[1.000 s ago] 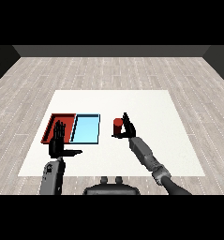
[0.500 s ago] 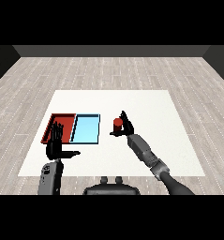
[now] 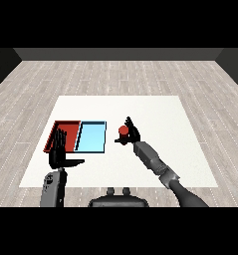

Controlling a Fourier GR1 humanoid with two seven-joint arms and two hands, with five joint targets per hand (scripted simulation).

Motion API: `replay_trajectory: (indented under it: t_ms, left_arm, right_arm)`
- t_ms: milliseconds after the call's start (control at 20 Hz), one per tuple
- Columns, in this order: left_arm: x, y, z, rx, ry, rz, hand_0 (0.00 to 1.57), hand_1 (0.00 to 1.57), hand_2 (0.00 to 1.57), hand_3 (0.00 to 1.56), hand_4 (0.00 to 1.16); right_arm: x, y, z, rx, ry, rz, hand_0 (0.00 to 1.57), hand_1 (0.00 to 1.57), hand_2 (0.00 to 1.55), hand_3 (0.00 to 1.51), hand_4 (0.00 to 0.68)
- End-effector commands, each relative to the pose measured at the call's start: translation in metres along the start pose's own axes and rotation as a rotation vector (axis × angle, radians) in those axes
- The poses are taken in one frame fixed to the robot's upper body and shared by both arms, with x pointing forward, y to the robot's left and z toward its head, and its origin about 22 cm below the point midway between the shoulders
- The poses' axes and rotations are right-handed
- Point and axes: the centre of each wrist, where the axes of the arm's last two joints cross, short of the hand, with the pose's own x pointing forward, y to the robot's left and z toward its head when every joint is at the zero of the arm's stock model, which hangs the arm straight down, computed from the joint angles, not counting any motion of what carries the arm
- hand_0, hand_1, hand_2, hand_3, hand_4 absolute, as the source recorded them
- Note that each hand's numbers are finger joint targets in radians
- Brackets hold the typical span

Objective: Pick the red can and put it in the red box

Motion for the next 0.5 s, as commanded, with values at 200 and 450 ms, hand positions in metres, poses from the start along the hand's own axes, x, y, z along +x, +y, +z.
replay_trajectory:
  t_ms: [200, 450]
  left_arm:
    - [-0.006, 0.005, 0.004, 0.015, 0.011, 0.012, 0.00, 0.00, 0.00, 0.00, 0.00]
    - [-0.015, -0.007, -0.002, 0.011, 0.005, 0.013, 0.00, 0.00, 0.00, 0.00, 0.00]
  right_arm:
    - [0.005, 0.011, -0.006, -0.079, 0.083, 0.042, 0.00, 0.00, 0.00, 0.00, 0.000]
    - [-0.009, -0.001, 0.006, -0.196, 0.169, 0.238, 1.50, 1.50, 1.46, 1.41, 0.534]
